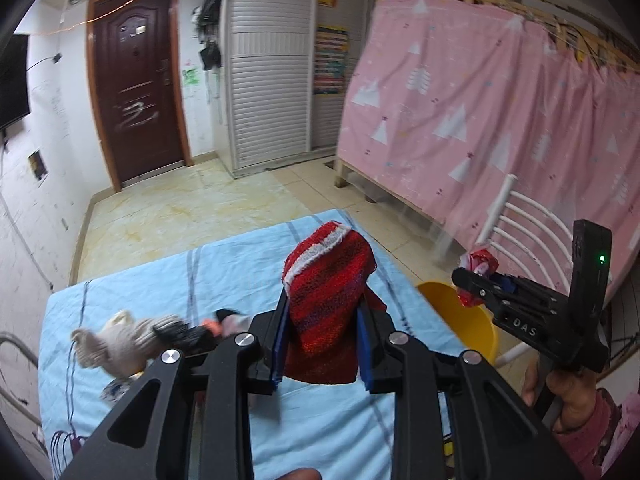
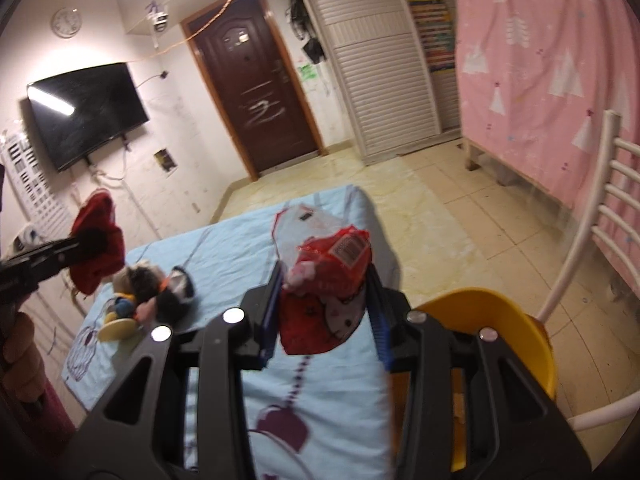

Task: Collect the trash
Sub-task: 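Carry the hat and wrapper to the yellow bin and open both tools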

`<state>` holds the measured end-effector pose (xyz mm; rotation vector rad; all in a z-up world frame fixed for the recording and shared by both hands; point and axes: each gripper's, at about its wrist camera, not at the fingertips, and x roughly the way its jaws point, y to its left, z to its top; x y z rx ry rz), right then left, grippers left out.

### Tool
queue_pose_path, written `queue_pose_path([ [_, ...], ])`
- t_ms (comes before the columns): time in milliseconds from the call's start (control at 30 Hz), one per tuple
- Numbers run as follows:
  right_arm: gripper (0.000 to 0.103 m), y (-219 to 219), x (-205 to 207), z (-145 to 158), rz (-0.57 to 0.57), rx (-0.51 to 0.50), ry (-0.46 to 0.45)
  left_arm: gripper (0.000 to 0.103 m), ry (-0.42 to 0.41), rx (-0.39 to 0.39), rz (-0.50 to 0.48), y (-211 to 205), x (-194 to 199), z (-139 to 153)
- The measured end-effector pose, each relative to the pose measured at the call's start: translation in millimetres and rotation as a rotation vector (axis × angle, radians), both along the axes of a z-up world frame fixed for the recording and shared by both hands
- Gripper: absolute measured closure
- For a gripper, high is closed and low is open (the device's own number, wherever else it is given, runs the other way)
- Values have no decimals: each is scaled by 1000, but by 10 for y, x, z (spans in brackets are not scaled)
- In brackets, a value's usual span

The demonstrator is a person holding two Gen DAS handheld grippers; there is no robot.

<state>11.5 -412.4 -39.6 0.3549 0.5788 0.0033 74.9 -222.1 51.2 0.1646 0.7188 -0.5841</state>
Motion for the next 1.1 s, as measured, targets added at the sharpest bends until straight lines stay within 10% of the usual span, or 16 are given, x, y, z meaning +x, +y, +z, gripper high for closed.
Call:
queue_pose_path([
  [800,41,-1088,-455,-112,-329,56,-8,83,155,56,-260,-1776,-57,-451],
  [1100,35,-1292,-583,-64,-378,108,-51,57,170,79,-296,-2004,-165,-577],
])
